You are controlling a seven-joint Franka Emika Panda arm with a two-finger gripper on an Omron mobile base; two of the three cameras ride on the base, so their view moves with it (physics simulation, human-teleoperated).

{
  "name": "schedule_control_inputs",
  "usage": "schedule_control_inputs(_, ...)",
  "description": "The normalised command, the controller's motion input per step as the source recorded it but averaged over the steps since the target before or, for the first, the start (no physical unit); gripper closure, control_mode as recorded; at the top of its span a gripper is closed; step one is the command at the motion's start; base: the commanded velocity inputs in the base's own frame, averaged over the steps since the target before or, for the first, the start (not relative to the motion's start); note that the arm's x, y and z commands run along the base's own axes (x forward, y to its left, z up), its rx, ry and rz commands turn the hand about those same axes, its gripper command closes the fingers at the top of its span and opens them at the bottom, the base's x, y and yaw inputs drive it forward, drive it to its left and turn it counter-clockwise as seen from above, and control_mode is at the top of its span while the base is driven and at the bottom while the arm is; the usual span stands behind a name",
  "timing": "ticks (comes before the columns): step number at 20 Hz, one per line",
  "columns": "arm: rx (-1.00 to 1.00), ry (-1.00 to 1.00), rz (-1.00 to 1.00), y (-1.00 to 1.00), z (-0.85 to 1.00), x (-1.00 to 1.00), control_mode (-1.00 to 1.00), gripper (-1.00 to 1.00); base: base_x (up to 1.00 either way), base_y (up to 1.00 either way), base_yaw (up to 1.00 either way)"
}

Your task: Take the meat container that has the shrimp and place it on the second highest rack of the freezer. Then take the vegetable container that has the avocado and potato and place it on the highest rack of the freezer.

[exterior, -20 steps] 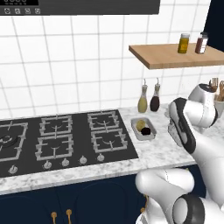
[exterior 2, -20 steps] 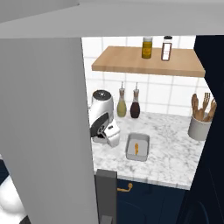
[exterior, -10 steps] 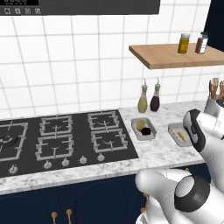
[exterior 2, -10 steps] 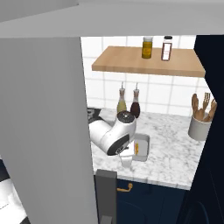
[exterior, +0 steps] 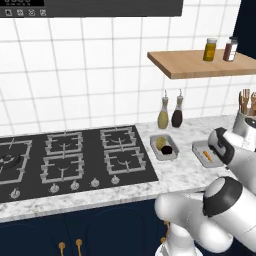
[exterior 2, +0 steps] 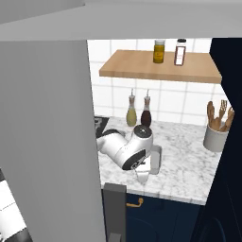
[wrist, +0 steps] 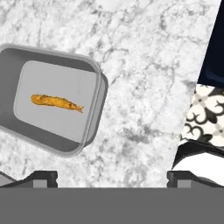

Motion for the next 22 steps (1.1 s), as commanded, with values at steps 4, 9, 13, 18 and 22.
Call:
schedule_control_inputs(4, 0.01, 0.01, -0.05, -0.04, -0.11, 0.3, -1.0, -1.0, 0.0, 0.0, 0.0)
schedule_control_inputs(9, 0.02, 0.01, -0.07, -0.01, -0.14, 0.37, -1.0, -1.0, 0.0, 0.0, 0.0)
schedule_control_inputs(13, 0.02, 0.0, -0.05, -0.06, -0.26, 0.1, -1.0, -1.0, 0.0, 0.0, 0.0)
schedule_control_inputs(18, 0.0, 0.01, -0.04, -0.01, -0.31, 0.09, -1.0, -1.0, 0.0, 0.0, 0.0)
schedule_control_inputs(22, 0.01, 0.03, -0.04, 0.0, -0.2, 0.22, -1.0, -1.0, 0.0, 0.0, 0.0)
